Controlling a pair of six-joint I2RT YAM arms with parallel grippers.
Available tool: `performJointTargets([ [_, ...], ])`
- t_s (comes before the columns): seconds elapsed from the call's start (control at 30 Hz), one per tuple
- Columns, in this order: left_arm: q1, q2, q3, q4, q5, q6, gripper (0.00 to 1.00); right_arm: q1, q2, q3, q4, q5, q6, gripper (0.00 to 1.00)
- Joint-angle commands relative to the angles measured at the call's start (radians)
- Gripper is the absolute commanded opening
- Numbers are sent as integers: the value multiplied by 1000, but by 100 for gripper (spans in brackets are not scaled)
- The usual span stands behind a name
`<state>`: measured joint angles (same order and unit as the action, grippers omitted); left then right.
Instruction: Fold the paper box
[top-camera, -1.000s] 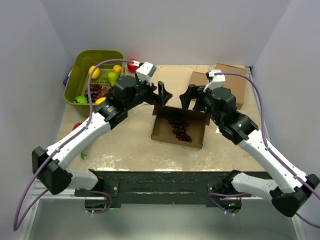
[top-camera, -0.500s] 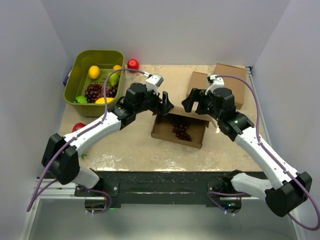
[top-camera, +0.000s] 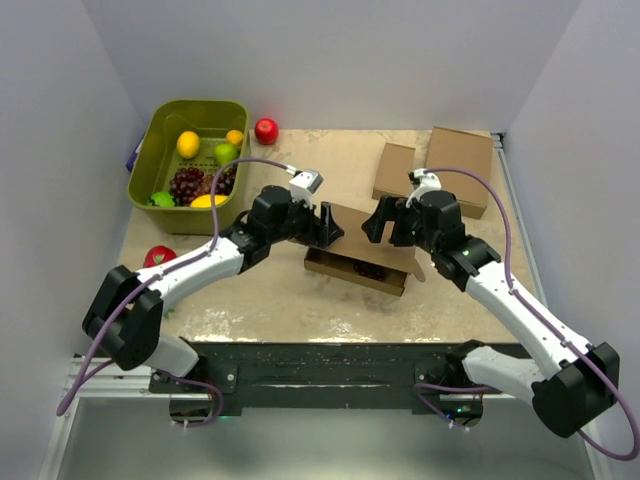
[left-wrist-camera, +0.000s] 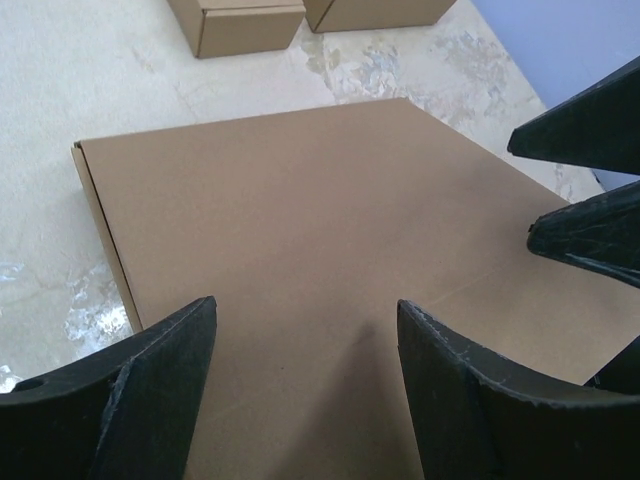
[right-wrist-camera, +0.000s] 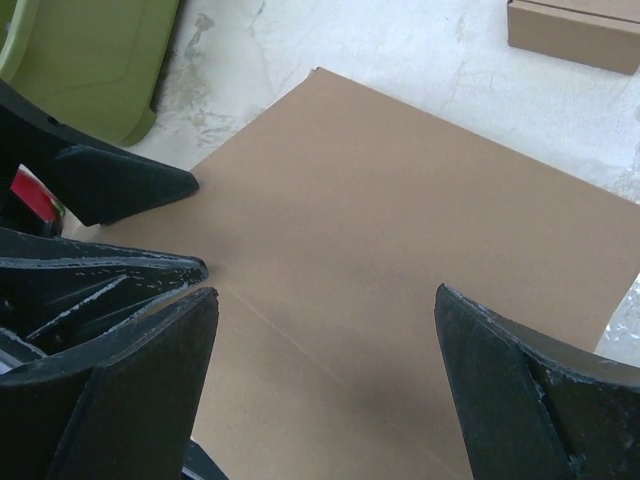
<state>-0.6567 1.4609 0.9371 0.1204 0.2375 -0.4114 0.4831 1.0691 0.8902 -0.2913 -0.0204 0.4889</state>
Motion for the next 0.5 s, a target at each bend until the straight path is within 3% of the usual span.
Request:
performJointTargets([
  [0.0,5,-42,-43,76,23,-35,76,-1,-17,-20,38,-33,17,92],
  [0.47,3,-42,-172,147,40,-90,75,-1,-1,-126,80,-70,54,91],
])
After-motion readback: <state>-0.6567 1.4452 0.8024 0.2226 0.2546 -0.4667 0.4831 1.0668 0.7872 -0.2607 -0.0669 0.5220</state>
